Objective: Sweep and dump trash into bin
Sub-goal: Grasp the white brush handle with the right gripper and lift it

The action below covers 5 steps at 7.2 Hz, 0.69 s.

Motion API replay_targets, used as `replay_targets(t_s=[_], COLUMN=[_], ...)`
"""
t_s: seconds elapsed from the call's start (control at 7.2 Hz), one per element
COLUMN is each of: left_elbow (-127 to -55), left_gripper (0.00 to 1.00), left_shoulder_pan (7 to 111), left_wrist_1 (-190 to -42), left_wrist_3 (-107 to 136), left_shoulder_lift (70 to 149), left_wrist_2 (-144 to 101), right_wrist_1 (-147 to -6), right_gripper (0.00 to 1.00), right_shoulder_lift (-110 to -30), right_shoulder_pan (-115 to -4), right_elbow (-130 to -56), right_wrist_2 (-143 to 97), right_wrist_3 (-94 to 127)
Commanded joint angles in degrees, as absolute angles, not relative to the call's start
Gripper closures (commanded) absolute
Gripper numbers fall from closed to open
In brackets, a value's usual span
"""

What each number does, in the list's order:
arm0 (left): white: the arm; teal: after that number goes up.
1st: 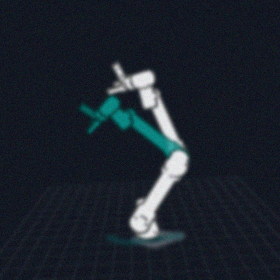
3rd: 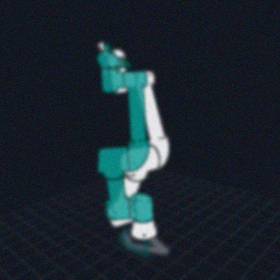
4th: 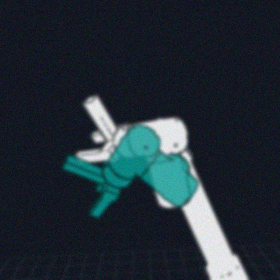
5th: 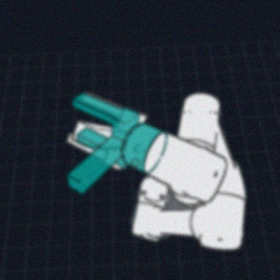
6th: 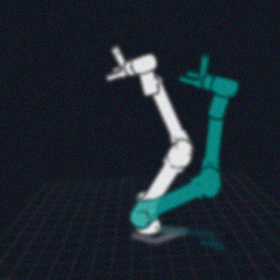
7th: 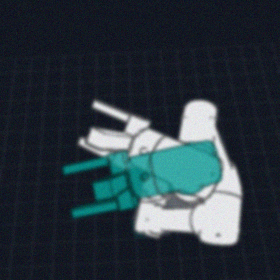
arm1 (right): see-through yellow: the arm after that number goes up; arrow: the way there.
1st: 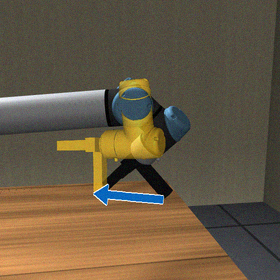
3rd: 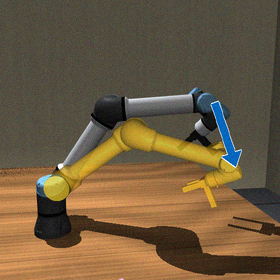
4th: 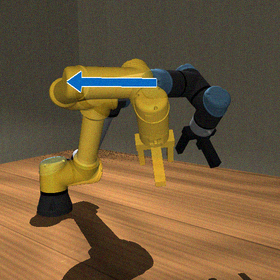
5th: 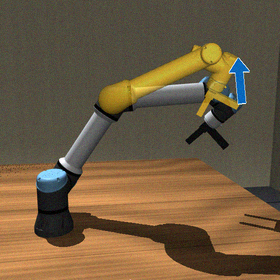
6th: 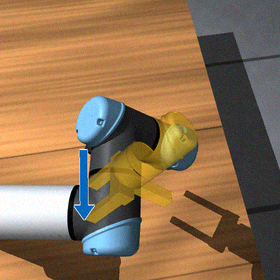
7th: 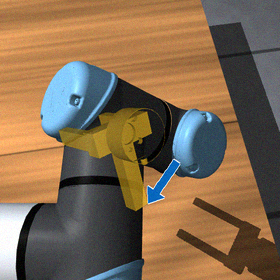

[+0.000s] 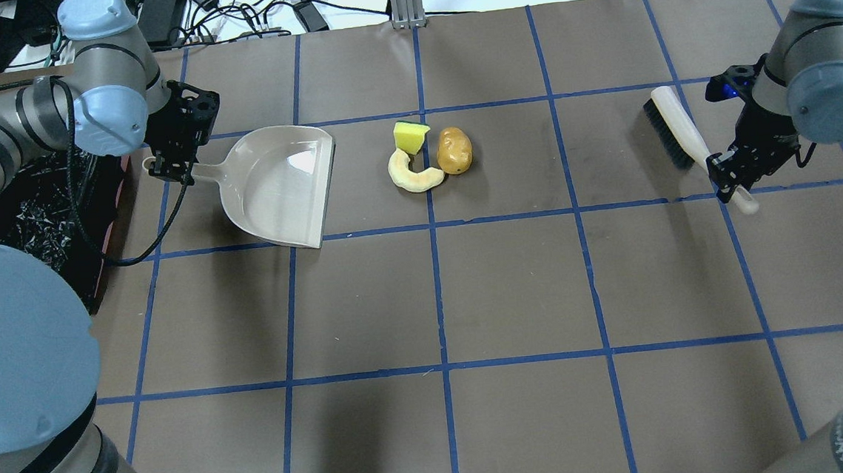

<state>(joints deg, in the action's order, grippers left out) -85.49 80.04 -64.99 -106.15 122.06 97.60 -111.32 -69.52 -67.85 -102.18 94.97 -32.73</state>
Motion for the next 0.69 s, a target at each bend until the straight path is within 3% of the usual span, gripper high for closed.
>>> replay_targets(t_s=[0.0,0.56], left_elbow=[-84.8,-83.3], left_gripper=[1.0,1.0], left_shoulder_pan=[80.8,80.7], left_wrist_1=[-65.1,-67.2], left_wrist_3=[-102.6,-99.5], left_shoulder_lift=[122.4,122.5], left_wrist_2=[97.6,98.0], right_wrist_1=[-111.1,-108.3], right_gripper=[1.0,1.0], right_shoulder_lift=[-69.9,-70.0], right_shoulder_pan=[-67.9,-74.7], right_elbow=[-100.6,-96.3], right_wrist_2=[94.1,90.1], right_wrist_3=[-29.7,-13.1])
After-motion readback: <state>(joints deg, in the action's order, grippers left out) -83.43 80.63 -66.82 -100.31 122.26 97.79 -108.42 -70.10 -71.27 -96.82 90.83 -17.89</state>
